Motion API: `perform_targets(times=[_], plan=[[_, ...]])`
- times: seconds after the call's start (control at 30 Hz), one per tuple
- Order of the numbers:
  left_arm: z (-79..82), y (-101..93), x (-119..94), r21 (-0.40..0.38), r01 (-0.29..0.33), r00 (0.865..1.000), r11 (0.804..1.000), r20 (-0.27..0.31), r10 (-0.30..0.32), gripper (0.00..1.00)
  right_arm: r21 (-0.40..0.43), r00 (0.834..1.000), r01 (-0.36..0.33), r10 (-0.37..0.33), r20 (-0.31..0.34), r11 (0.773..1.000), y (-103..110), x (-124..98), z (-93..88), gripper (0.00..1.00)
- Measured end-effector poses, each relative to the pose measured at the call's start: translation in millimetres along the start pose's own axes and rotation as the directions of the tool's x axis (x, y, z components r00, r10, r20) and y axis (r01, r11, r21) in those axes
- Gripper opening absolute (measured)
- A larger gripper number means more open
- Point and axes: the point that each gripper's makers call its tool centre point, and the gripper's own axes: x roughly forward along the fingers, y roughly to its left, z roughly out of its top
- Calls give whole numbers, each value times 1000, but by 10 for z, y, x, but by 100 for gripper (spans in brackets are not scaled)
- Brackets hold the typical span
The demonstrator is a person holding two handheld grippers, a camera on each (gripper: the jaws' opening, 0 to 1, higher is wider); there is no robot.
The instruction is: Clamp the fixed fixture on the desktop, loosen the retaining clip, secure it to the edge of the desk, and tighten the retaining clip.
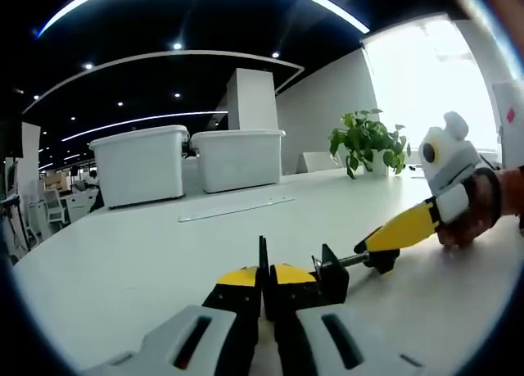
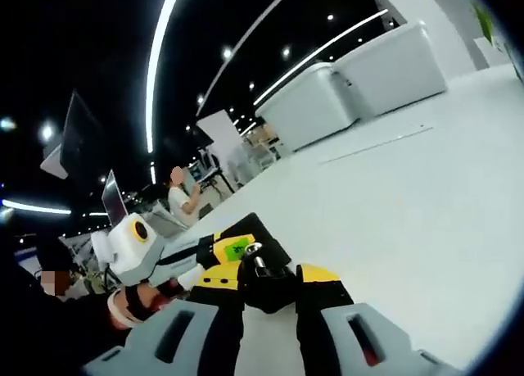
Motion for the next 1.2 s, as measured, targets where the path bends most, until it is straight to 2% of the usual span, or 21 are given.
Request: perform_targets(times=[0.2,0.3,0.4,0.5,0.77,0.9,1.0,1.03,1.17,1.2], plan=[[0,1,-1,-1,0,1000,1000,0,0,5,-115,1000,4,-3,10,993,7,5,21,23],[0,1,-3,0,-1,1000,1000,0,1,5,-187,1000,7,-5,13,982,24,3,24,23],[0,2,-6,-1,-1,1000,1000,0,1,5,-294,1000,12,-6,23,956,67,-8,21,24],[0,-1,-12,-2,-1,1000,1000,0,1,5,-393,999,14,-1,32,919,59,1,39,24],[-2,-1,-18,-7,-2,1000,1000,-1,2,5,-468,999,24,-8,35,883,53,7,44,24],[-2,-4,-23,-8,-2,1000,1000,-1,2,5,-568,999,33,-12,42,822,67,5,47,24],[-2,-4,-25,-4,-2,1000,1000,-1,2,5,-581,999,36,-12,45,813,74,4,42,24],[-1,-5,-25,-4,-2,1000,1000,-1,2,5,-602,999,41,-15,48,798,79,2,44,24],[0,-2,-24,-7,-4,1000,1000,-1,4,5,-752,998,61,-29,56,657,123,9,26,24],[0,0,-24,-7,-4,1000,1000,-1,4,5,-743,998,62,-30,57,667,131,11,13,24]])
